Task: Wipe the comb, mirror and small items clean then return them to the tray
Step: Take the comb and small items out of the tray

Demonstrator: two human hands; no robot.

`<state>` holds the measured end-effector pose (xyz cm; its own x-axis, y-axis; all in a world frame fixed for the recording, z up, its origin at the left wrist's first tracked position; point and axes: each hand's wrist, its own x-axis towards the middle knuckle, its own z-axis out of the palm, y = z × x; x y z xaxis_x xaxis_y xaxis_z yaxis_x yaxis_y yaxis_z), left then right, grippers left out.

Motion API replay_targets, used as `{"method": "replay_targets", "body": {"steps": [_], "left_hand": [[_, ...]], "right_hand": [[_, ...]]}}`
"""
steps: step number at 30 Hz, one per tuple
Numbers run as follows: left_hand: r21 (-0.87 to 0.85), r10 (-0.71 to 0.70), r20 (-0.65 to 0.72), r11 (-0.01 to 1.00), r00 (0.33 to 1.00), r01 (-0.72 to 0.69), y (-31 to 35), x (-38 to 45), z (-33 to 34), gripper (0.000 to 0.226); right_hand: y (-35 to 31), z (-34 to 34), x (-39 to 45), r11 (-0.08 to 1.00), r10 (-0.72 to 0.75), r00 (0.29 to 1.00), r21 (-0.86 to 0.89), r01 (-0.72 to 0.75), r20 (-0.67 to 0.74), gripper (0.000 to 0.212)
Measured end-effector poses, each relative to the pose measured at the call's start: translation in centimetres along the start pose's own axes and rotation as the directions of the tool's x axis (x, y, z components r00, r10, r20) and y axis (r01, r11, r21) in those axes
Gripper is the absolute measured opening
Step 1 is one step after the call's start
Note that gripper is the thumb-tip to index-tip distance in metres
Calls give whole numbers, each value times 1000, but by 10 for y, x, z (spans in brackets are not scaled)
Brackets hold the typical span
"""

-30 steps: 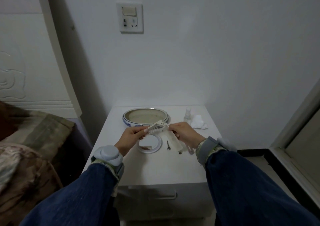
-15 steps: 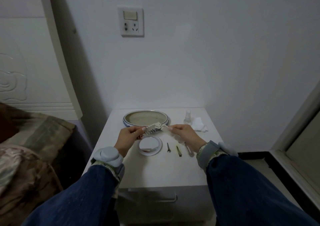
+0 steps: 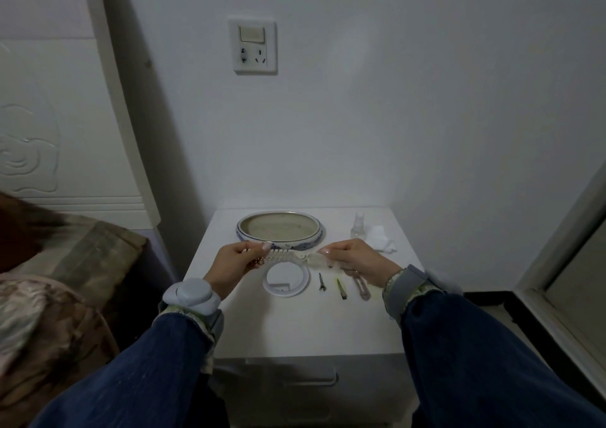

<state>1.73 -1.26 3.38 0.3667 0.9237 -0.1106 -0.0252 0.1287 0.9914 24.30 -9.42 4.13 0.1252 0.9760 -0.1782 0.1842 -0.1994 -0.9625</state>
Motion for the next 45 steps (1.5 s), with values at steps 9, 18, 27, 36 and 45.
{"method": "replay_targets", "body": {"steps": [9, 18, 27, 36, 45], "left_hand": [[-7, -140, 129, 990, 982, 143, 3, -8, -7, 7], [308, -237, 171, 935, 956, 176, 8, -12, 4, 18], [418, -250, 205, 896, 946, 147, 7, -12, 8, 26], [263, -100, 68, 962, 993, 79, -2, -6, 5, 25], [186, -87, 24, 979, 996, 81, -8, -3, 7, 25]], "right_hand": [[2, -3, -4, 995, 19, 1000, 94, -17, -18, 12], [1, -2, 1, 990, -29, 993, 136, 45, -118, 21], [1, 2, 6, 990, -21, 978, 129, 49, -206, 22], [22, -12, 11, 992, 20, 785, 109, 61, -620, 38], [25, -11, 35, 984, -98, 755, 51, 172, -648, 45]]}}
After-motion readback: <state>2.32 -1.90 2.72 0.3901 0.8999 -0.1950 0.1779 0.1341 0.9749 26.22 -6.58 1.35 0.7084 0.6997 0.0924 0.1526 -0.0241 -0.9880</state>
